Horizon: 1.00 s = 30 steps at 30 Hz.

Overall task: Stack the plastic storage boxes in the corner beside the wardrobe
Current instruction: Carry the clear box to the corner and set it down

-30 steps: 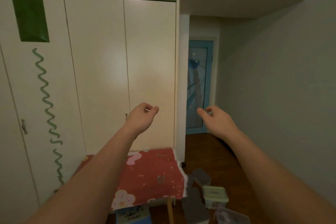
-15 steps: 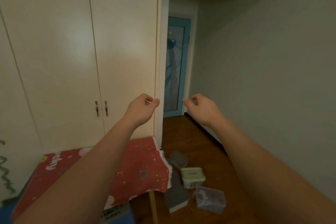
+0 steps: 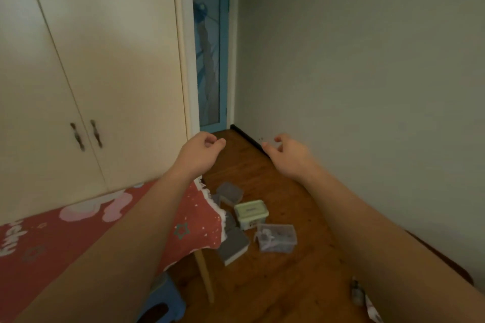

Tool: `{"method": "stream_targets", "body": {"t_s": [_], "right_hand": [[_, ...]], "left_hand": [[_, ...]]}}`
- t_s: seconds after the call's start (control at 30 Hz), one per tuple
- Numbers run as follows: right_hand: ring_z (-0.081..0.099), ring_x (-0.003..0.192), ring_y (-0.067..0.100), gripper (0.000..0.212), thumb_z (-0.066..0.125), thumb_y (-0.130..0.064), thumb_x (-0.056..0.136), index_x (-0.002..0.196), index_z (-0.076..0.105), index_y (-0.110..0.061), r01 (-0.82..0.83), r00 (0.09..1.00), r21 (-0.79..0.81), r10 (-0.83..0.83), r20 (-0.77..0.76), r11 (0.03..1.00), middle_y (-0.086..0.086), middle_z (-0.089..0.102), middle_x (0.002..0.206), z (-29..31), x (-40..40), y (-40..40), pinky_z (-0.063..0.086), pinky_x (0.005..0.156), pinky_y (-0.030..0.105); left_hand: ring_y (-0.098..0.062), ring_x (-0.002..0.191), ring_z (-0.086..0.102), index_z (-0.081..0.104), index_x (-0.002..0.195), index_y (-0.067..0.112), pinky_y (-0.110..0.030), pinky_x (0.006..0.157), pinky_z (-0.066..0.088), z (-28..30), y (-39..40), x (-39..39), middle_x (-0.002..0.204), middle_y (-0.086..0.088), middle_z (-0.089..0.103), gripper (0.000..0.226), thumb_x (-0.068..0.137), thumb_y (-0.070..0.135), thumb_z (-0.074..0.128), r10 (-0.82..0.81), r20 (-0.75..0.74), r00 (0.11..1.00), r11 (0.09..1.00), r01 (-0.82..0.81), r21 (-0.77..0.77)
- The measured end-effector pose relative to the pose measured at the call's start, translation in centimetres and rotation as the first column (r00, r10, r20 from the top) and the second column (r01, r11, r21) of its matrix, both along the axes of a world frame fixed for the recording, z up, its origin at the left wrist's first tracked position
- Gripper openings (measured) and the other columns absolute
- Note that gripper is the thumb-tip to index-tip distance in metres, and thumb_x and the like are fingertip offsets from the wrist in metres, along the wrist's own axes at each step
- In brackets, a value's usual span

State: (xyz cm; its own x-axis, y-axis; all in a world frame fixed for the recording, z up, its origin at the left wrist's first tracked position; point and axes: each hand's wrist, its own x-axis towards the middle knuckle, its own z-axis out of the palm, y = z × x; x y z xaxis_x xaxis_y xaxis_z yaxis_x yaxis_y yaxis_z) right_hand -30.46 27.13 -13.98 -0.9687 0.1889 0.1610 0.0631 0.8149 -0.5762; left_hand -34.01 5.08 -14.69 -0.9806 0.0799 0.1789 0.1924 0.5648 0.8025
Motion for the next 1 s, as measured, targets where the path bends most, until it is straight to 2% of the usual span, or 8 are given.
{"method": "stream_targets", "body": {"t_s": [0.1,0.33,0.53,0.6,0.8,0.93,1.0], "right_hand": [[0.056,0.118,0.03,0.067,0.042,-0.061,0.095,0.144,0.041,-0.014,0.028,0.999,-0.011,-0.027,0.034,1.0,0.011,0.058,0.133,-1.5,-0.7,2.0,0.045,0.095,0.036],[0.057,0.116,0.03,0.066,0.04,-0.062,0.095,0.142,0.042,-0.015,0.059,0.995,-0.004,-0.058,0.076,0.998,0.01,0.061,0.128,-5.0,-4.8,8.5,0.047,0.094,0.038],[0.06,0.104,0.025,0.064,0.041,-0.06,0.096,0.14,0.043,-0.013,0.054,0.993,-0.009,-0.053,0.104,0.998,0.007,0.065,0.116,-8.2,-9.6,16.3,0.044,0.079,0.031],[0.06,0.106,0.026,0.065,0.041,-0.06,0.096,0.141,0.043,-0.013,0.079,0.99,-0.027,-0.075,0.12,0.997,0.008,0.065,0.118,-9.0,-11.1,19.4,0.042,0.078,0.029],[0.059,0.11,0.026,0.066,0.04,-0.061,0.096,0.142,0.041,-0.013,0.14,0.972,-0.045,-0.128,0.197,0.989,0.009,0.062,0.125,-11.9,-14.5,26.8,0.047,0.083,0.033],[0.058,0.101,0.021,0.066,0.039,-0.06,0.097,0.144,0.04,-0.014,0.158,0.96,-0.058,-0.14,0.242,0.986,0.008,0.061,0.125,-13.6,-16.8,30.0,0.048,0.085,0.034],[0.06,0.108,0.025,0.067,0.039,-0.061,0.096,0.143,0.04,-0.014,0.171,0.956,-0.074,-0.147,0.254,0.983,0.009,0.062,0.126,-14.5,-17.8,30.9,0.05,0.091,0.039]], "left_hand": [[-0.018,0.106,0.06,0.056,0.125,0.02,-0.039,0.095,0.048,-1.7,1.7,-1.5,0.114,0.001,0.063,0.045,0.094,0.053,0.05,-0.03,0.039,0.999,0.999,0.031,-0.017],[-0.018,0.107,0.061,0.056,0.123,0.022,-0.042,0.098,0.048,-5.3,8.0,-6.4,0.114,0.003,0.062,0.043,0.094,0.053,0.051,-0.075,0.11,0.991,0.995,0.082,-0.064],[-0.017,0.103,0.062,0.057,0.119,0.024,-0.043,0.096,0.051,-7.8,15.9,-12.2,0.109,0.005,0.062,0.039,0.092,0.053,0.053,-0.065,0.182,0.981,0.996,0.075,-0.051],[-0.017,0.103,0.061,0.056,0.119,0.024,-0.043,0.095,0.051,-8.8,18.9,-14.0,0.109,0.003,0.062,0.038,0.093,0.051,0.054,-0.068,0.198,0.978,0.996,0.079,-0.05],[-0.016,0.103,0.059,0.056,0.118,0.026,-0.038,0.095,0.049,-11.8,26.1,-17.8,0.108,0.005,0.062,0.035,0.093,0.051,0.054,-0.085,0.251,0.964,0.993,0.103,-0.061],[-0.016,0.108,0.058,0.054,0.122,0.026,-0.036,0.093,0.047,-14.1,29.1,-20.2,0.115,0.005,0.06,0.038,0.094,0.052,0.053,-0.1,0.31,0.946,0.989,0.127,-0.071],[-0.018,0.112,0.056,0.053,0.126,0.024,-0.037,0.096,0.047,-15.1,30.0,-21.3,0.12,0.003,0.058,0.041,0.095,0.052,0.051,-0.108,0.336,0.936,0.989,0.137,-0.064]]}}
